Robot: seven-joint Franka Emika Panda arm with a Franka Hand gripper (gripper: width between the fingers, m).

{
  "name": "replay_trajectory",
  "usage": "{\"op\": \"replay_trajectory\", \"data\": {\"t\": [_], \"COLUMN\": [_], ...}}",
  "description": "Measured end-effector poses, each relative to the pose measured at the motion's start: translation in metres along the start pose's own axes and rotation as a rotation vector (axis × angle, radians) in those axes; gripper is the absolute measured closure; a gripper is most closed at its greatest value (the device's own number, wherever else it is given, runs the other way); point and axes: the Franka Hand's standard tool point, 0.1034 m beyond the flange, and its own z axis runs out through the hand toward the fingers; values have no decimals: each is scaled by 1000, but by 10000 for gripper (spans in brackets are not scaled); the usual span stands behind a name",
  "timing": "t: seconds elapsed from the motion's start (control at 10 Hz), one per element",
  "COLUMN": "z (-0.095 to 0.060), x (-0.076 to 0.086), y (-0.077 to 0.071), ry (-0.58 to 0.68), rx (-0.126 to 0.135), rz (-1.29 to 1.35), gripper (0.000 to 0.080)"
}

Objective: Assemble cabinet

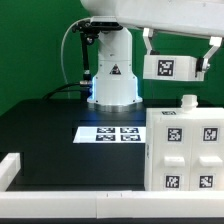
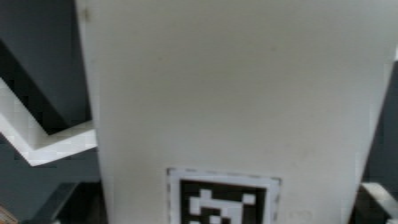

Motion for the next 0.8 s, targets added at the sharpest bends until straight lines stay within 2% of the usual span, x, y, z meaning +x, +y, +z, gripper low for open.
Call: {"op": "replay_trajectory", "data": {"t": [0.3, 0.5, 0.8], "z": [2, 4, 14], "x": [-1, -9, -18], "y": [0, -6, -14], "ry": [-7, -38, -44], "rx": [2, 23, 5], "rz": [6, 40, 28], "gripper": [239, 239, 239]}}
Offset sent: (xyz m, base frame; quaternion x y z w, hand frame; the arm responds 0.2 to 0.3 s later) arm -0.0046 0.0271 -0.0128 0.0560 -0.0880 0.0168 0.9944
